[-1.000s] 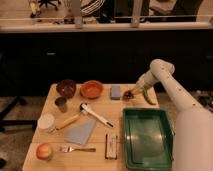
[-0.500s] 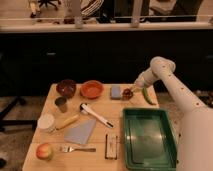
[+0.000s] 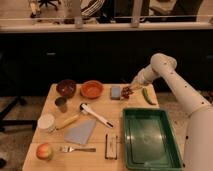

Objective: Place grapes in tray

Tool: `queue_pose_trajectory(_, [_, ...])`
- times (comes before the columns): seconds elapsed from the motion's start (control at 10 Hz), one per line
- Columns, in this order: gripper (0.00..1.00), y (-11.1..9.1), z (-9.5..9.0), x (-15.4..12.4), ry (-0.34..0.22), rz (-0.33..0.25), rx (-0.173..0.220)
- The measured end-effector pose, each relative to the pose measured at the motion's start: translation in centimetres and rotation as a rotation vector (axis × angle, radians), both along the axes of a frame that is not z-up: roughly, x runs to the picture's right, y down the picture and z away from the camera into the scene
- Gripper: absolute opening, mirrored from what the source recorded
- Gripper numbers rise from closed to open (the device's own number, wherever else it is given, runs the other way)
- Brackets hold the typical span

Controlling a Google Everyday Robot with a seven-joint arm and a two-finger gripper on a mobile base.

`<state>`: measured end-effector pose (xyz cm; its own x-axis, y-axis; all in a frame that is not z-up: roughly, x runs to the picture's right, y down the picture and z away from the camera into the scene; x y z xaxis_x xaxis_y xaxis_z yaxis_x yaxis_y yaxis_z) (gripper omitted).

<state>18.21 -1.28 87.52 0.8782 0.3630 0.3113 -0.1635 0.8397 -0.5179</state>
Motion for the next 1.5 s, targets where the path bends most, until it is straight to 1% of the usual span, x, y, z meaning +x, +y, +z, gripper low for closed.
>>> queue_pose_trajectory(0.2, [0.00, -0.4, -1.3, -0.1, -0.007, -0.009, 0.015])
queue_pose_trajectory(0.4, [0.00, -0.5, -2.3, 0.0, -0.013, -0.012, 0.025])
queue_pose_trajectory(0.9, [0.00, -0.5, -4.6, 1.0, -0.051, 0.022, 0.033])
queue_pose_trajectory(1.5, [0.00, -0.1, -6.9, 2.7, -0.066, 0.051, 0.049])
